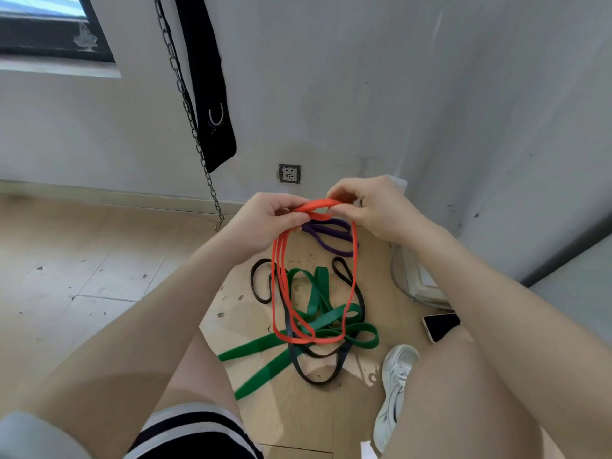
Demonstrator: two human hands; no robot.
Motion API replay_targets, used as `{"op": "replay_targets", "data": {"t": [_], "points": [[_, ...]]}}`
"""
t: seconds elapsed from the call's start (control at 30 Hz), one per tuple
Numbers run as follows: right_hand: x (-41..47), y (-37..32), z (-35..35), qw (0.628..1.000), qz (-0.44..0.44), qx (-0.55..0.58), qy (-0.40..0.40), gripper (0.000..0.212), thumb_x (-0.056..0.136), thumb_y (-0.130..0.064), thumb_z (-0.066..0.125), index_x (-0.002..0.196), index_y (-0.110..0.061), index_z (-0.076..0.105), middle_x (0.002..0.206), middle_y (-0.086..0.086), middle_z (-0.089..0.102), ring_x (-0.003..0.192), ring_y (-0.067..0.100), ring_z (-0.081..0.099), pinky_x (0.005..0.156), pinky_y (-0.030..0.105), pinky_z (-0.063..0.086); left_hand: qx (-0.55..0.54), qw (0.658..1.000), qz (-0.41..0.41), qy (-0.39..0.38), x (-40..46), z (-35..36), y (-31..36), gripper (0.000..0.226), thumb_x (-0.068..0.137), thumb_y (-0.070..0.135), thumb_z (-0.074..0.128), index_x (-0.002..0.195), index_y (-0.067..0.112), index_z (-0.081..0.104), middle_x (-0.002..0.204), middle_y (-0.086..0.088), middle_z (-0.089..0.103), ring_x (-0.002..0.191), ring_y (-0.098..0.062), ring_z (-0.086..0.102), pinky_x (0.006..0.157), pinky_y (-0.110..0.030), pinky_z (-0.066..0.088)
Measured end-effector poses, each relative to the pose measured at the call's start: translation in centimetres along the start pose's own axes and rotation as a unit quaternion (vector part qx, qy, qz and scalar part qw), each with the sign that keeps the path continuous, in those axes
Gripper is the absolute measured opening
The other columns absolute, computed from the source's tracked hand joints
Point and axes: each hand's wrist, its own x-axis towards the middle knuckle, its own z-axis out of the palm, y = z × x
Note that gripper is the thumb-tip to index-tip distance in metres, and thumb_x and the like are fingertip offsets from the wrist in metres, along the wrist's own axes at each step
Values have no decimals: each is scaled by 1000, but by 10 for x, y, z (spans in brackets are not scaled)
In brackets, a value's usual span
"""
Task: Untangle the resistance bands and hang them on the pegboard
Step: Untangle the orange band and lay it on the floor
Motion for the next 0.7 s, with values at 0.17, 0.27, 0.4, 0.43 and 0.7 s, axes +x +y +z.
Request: {"op": "replay_targets", "data": {"t": [0.17, 0.27, 0.4, 0.43, 0.7], "points": [[-4, -8, 10, 928, 89, 357, 58, 14, 84, -7, 64, 86, -21, 63, 76, -10, 64, 66, -1, 58, 65, 17, 48, -162, 987, -5, 19, -2, 5, -2, 26, 88, 4, 57, 106, 20, 64, 86, 4, 69, 73, -5, 64, 73, -17, 54], [-2, -18, 11, 868, 108, 479, 69, 12, 85, 1, 60, 86, -11, 62, 74, -4, 65, 62, 4, 63, 57, 17, 50, -199, 979, 0, 44, -3, 13, -2, 23, 87, 5, 58, 105, 19, 58, 88, 1, 71, 78, -13, 68, 75, -23, 55], [3, -24, 15, 876, 95, 465, 87, 10, 83, -3, 64, 84, -13, 62, 76, -3, 68, 75, 12, 67, 70, 28, 56, -223, 971, 11, 88, -2, 16, -1, 15, 88, 6, 57, 101, 14, 59, 90, -2, 72, 83, -16, 70, 75, -26, 56], [4, -25, 16, 877, 96, 462, 93, 10, 83, -3, 65, 84, -13, 62, 78, -1, 69, 80, 16, 68, 76, 33, 57, -225, 970, 12, 90, -2, 17, -1, 14, 88, 6, 57, 99, 15, 59, 88, 0, 72, 83, -15, 70, 74, -26, 56], [9, -30, 20, 880, 91, 458, 89, 12, 84, -1, 63, 91, -11, 60, 82, 2, 63, 80, 20, 61, 80, 40, 52, -228, 973, 13, 31, -6, 13, 6, 21, 83, 0, 61, 100, 12, 56, 86, 0, 73, 85, -19, 70, 79, -30, 57]]}}
